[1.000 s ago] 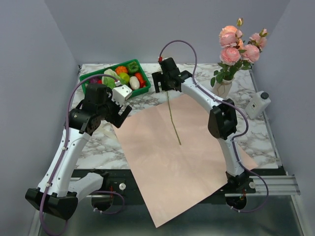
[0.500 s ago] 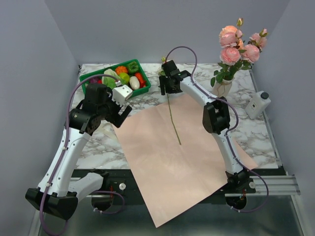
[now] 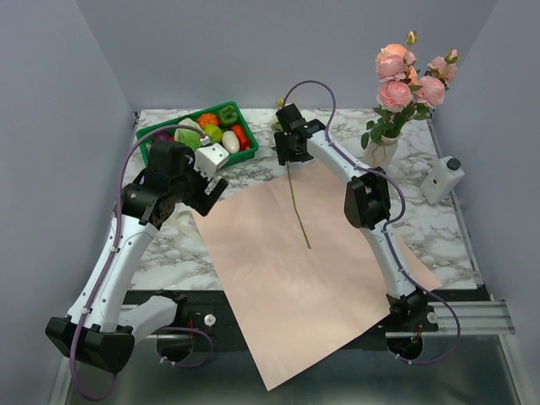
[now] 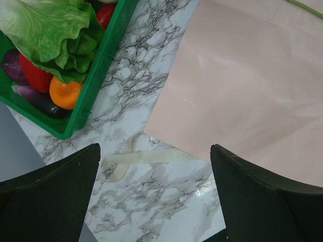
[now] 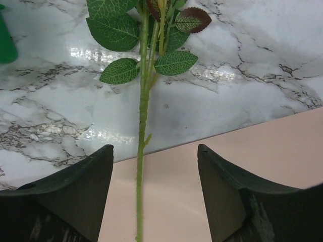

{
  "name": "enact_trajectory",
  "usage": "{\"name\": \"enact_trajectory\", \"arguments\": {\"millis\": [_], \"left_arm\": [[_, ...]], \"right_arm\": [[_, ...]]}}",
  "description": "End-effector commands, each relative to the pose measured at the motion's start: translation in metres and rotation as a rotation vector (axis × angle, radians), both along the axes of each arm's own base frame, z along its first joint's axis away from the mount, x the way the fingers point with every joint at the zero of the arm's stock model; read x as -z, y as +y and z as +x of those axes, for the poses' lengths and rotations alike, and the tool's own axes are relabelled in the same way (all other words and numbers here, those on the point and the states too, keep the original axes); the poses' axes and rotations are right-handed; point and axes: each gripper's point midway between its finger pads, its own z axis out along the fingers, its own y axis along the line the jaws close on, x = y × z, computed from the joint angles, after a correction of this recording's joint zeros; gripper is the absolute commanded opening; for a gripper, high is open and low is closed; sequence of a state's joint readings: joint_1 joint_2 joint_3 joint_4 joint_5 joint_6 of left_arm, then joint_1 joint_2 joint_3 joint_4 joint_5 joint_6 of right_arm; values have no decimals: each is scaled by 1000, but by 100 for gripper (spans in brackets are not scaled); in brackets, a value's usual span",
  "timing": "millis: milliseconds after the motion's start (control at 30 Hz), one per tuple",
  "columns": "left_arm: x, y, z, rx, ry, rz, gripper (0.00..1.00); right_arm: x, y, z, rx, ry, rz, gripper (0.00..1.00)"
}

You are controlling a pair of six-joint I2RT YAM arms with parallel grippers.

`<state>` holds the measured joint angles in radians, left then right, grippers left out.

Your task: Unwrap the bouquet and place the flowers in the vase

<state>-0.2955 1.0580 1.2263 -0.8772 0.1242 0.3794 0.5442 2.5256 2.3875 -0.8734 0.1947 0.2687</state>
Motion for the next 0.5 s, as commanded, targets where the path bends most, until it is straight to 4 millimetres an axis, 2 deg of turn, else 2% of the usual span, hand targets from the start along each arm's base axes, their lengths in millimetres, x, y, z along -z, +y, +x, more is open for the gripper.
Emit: {"name": "enact_trajectory", "arguments": {"millis": [0,167,467], "left_arm": [[3,-4,4,23,-8,-7,99],[18,-7,12,29,37,1,99],[9,-12,20,36,22,-15,99]], "right_arm": [[20,-9,-10,-3,59,-73,70],[25,-7,-12,-24,67,-84,69],[39,2,-21,-45,96,-103,64]]}}
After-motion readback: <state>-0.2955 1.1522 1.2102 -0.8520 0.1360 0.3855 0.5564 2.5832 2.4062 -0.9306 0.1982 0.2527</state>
